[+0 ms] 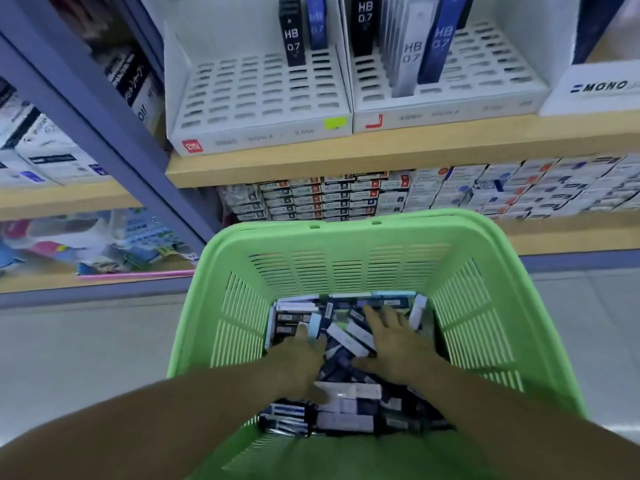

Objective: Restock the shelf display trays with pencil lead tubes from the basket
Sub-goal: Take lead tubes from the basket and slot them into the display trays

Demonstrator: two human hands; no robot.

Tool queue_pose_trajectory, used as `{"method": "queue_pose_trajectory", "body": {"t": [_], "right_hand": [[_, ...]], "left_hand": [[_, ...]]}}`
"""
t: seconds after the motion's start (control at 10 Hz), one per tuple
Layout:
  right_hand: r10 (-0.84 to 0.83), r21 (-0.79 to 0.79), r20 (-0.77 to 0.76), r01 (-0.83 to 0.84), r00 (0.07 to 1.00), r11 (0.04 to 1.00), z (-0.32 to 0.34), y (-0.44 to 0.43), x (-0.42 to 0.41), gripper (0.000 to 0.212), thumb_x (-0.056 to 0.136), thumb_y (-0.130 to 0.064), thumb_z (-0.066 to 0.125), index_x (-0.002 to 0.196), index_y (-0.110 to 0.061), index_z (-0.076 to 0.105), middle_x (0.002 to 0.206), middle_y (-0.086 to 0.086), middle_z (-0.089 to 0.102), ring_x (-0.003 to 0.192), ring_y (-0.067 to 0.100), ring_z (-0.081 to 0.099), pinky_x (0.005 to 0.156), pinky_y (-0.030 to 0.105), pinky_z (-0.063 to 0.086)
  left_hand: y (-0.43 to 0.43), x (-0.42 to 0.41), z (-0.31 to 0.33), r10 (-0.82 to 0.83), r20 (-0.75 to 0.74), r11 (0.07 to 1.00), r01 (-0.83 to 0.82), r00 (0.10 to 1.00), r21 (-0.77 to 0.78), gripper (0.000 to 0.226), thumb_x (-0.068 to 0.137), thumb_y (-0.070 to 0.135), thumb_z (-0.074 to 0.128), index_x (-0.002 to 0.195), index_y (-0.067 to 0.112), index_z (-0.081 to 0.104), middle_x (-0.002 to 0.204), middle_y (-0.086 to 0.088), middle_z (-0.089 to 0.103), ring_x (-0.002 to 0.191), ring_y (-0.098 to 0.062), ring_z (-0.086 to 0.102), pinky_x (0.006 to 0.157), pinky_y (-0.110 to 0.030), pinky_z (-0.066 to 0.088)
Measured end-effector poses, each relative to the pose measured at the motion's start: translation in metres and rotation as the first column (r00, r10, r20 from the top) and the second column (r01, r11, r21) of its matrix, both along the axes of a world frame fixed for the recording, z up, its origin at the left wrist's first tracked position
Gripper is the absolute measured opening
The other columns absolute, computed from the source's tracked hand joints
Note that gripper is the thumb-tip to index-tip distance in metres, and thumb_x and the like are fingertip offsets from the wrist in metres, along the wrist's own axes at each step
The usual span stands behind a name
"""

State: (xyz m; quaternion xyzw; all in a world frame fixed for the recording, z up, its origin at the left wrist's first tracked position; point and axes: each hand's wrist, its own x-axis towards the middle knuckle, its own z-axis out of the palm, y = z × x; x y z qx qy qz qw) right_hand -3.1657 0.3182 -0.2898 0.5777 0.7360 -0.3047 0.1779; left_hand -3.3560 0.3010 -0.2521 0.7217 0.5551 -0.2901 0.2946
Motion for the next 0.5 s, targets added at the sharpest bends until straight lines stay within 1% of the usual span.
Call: {"method": "queue_pose_trajectory", "body": {"t": [0.1,0.2,0.3,0.4,0.5], "right_hand": [[0.007,0.078,-0.007,-0.006,1.0,0.997,-0.003,0.0,-0.015,0.105,0.084,-0.07,0.054,0.156,-0.024,-0.006,0.16,0.01,0.015,0.143,0.034,0.023,0.105,0.056,0.035],[-0.005,0.007,-0.006,0.005,1.0,1.0,-0.004,0.007,-0.026,0.088,0.089,-0.059,0.057,0.153,-0.014,0.015,0.149,0.01,0.033,0.137,0.031,0.035,0.102,0.055,0.036],[-0.04,-0.117,-0.015,0.038,0.999,0.992,-0.002,0.011,-0.028,0.045,0.093,-0.05,0.056,0.118,-0.014,0.048,0.123,0.011,0.05,0.122,0.031,0.049,0.096,0.049,0.042],[0.036,-0.221,-0.038,-0.044,0.999,0.974,0.001,0.01,-0.027,0.024,0.095,-0.034,0.051,0.078,-0.022,0.04,0.092,0.006,0.052,0.092,0.026,0.056,0.076,0.037,0.042],[0.088,-0.238,-0.012,-0.088,0.996,0.967,0.019,0.011,-0.023,0.015,0.099,-0.028,0.047,0.096,-0.013,0.047,0.09,0.006,0.048,0.077,0.023,0.046,0.064,0.033,0.032]], "left_hand": [[-0.004,-0.003,-0.022,0.16,0.057,0.987,-0.16,0.985,-0.002,0.116,0.075,0.047,0.077,0.153,0.022,-0.006,0.158,-0.019,-0.01,0.141,-0.045,0.019,0.108,-0.051,0.035],[-0.003,-0.01,-0.034,0.293,0.147,0.95,-0.305,0.945,0.067,0.122,0.07,0.05,0.079,0.152,0.024,-0.008,0.158,-0.014,-0.004,0.14,-0.037,0.028,0.105,-0.043,0.039],[0.002,-0.012,-0.039,0.337,0.209,0.92,-0.368,0.918,0.132,0.103,0.078,0.041,0.075,0.15,0.026,0.004,0.152,-0.016,0.01,0.121,-0.036,0.049,0.092,-0.039,0.048],[-0.002,-0.004,-0.039,0.38,0.276,0.896,-0.425,0.883,0.127,0.087,0.084,0.037,0.069,0.148,0.029,0.01,0.14,-0.017,0.021,0.091,-0.031,0.058,0.072,-0.032,0.049],[-0.008,0.001,-0.041,0.318,0.254,0.922,-0.36,0.914,0.143,0.072,0.086,0.048,0.062,0.141,0.022,0.022,0.111,-0.011,0.047,0.07,-0.022,0.05,0.059,-0.029,0.044]]}}
